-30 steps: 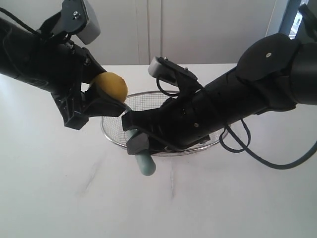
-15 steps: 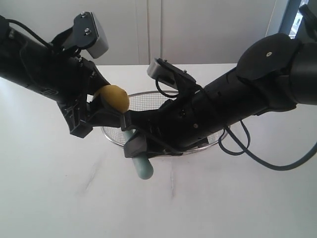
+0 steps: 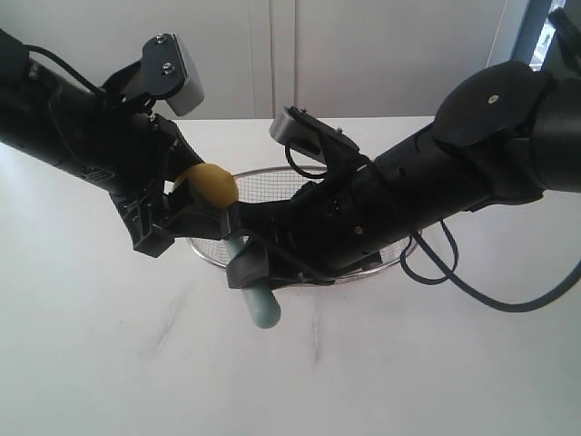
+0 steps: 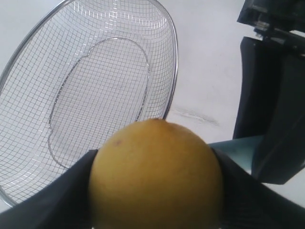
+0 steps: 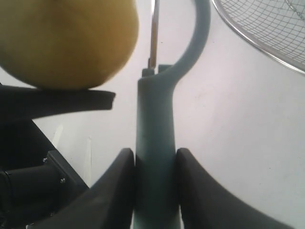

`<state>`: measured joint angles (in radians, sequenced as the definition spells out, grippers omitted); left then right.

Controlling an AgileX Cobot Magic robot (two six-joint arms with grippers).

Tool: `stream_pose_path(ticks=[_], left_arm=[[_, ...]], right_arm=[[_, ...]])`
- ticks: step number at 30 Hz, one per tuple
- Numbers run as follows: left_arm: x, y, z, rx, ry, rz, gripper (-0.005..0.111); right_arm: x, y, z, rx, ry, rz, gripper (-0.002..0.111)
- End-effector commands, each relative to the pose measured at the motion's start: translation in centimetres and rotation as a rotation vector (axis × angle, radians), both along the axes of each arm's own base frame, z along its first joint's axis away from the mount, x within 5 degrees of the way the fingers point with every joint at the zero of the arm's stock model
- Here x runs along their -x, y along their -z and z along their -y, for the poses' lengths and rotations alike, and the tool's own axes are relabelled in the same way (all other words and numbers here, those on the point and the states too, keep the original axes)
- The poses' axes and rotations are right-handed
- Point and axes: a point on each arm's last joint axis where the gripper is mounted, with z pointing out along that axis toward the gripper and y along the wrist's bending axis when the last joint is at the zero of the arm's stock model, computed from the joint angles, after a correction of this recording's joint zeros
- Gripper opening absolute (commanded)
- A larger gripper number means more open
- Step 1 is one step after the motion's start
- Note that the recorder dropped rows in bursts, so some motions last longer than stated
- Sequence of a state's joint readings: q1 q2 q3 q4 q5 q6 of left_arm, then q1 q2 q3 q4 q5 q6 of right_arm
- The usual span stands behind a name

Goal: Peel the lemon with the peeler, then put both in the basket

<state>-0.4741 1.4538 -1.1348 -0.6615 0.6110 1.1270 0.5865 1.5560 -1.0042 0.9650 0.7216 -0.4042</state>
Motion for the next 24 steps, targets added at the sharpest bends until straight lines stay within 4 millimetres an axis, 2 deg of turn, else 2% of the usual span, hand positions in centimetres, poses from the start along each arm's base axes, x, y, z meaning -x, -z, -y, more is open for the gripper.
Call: stream_pose_path(ticks=[1, 24], left_arm=[[0.37, -0.03, 0.18, 0.015, 0.004, -0.019, 0.000], [0.32, -0.01, 0.11, 0.011, 0.002, -0.015, 0.000]], right_arm=[[0.15, -0.09, -0.02, -0.010, 0.009, -0.006, 0.000], [0.04, -0.18, 0.12, -0.005, 0.016, 0.009, 0.000]])
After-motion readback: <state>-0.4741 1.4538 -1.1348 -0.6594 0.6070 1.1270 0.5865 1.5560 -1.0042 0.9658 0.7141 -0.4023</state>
